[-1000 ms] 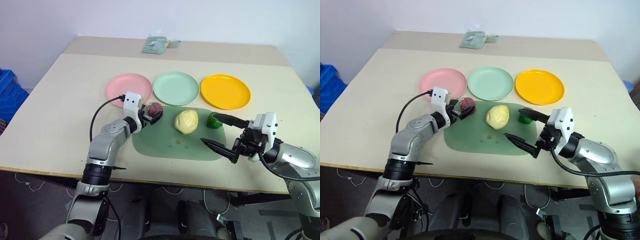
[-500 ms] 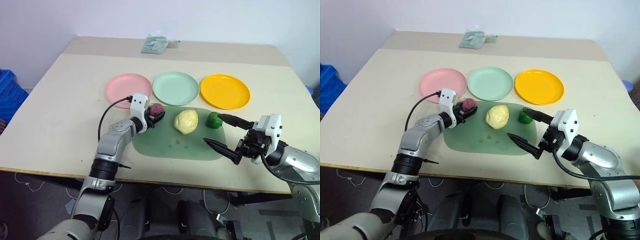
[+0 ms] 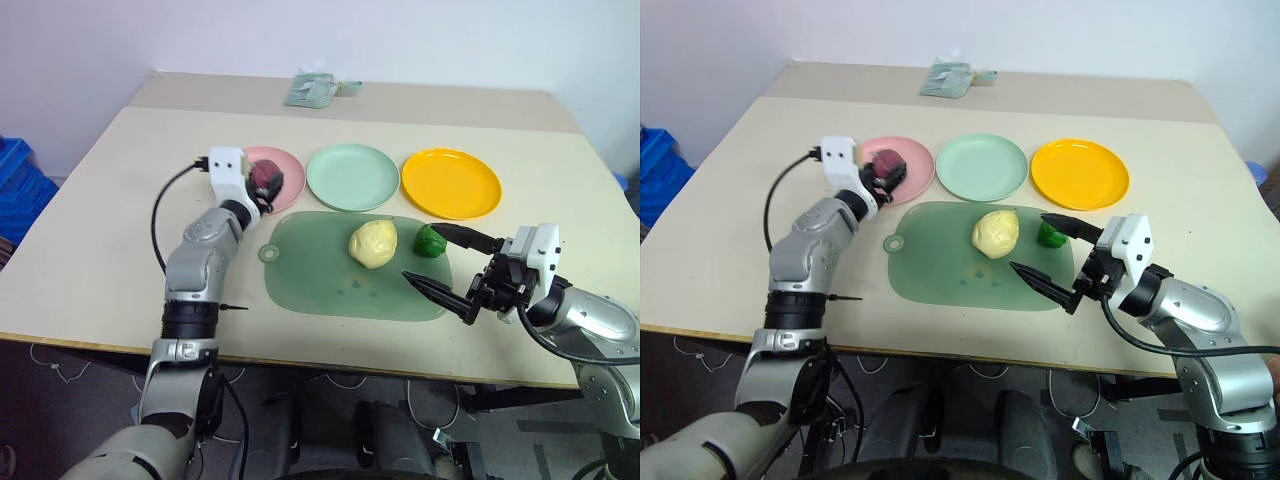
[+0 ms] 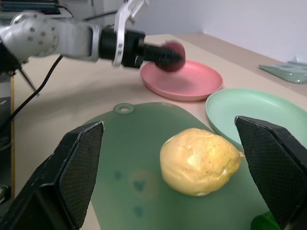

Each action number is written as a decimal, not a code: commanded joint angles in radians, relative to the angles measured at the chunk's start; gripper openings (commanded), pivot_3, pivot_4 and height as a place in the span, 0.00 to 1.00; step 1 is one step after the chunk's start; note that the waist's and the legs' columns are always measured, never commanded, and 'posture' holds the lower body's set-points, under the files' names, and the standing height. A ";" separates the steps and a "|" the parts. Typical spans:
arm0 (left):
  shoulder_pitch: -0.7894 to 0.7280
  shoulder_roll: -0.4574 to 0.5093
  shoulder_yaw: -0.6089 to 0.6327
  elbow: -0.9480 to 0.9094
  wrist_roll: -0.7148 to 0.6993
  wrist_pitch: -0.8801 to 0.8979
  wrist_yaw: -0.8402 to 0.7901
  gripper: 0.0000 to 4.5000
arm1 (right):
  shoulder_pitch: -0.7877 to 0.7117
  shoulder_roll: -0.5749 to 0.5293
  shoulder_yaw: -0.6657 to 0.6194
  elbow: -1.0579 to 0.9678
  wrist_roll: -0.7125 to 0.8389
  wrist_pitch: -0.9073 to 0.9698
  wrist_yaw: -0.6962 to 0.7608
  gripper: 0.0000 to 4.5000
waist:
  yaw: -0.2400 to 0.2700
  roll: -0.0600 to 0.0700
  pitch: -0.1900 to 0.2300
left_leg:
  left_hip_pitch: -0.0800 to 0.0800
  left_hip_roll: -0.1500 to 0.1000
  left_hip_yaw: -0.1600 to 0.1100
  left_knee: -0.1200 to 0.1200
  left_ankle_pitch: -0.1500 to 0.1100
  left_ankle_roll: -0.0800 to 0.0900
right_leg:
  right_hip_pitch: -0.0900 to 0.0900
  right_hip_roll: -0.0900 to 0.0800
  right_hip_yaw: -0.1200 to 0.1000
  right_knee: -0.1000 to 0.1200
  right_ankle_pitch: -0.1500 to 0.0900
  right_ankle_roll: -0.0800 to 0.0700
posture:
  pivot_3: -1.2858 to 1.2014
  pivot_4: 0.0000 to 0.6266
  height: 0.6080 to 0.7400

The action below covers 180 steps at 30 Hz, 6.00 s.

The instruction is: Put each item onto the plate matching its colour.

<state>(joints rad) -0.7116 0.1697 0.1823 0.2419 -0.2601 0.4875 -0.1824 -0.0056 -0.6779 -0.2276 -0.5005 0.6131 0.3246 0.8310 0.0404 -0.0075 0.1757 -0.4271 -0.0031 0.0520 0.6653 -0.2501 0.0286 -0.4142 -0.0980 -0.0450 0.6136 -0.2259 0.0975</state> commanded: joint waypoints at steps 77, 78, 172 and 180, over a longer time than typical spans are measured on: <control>0.773 0.614 0.024 -0.777 -0.430 -0.093 -0.986 0.98 | -0.419 0.203 0.455 0.287 -0.332 0.280 -0.128 1.00 | -0.057 0.003 0.002 | -0.002 0.000 0.002 -0.009 -0.002 -0.005 | -0.012 -0.007 0.003 -0.001 -0.002 -0.005 | 0.52 0.24 1.00; 0.777 0.613 0.023 -0.787 -0.431 -0.092 -0.979 0.98 | -0.416 0.199 0.460 0.286 -0.337 0.283 -0.124 1.00 | -0.057 0.003 0.002 | -0.002 0.000 0.002 -0.009 -0.002 -0.005 | -0.012 -0.007 0.003 -0.001 -0.002 -0.005 | 0.52 0.24 1.00; 0.661 0.553 -0.116 -0.710 -0.389 -0.152 -0.900 1.00 | -0.489 0.094 0.160 0.681 -0.289 0.127 0.043 0.99 | -0.050 0.008 0.004 | -0.001 0.002 0.006 -0.006 0.003 -0.004 | -0.010 0.002 0.004 0.007 -0.002 -0.005 | 0.52 0.24 1.00; 0.708 0.554 -0.092 -0.743 -0.389 -0.154 -0.876 1.00 | -0.507 0.110 0.192 0.799 -0.335 0.039 0.045 0.68 | -0.051 0.008 0.004 | -0.001 0.002 0.006 -0.005 0.003 -0.003 | -0.009 0.002 0.004 0.007 -0.002 -0.005 | 0.52 0.24 1.00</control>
<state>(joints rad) -0.0029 0.7239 0.0639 -0.4652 -0.6429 0.3552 -1.0632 -0.4838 -0.5679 -0.0239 0.2971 0.2869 0.3902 0.8760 -0.0109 0.0006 0.1800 -0.4275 -0.0010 0.0577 0.6599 -0.2471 0.0253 -0.4234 -0.0963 -0.0410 0.6202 -0.2275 0.0927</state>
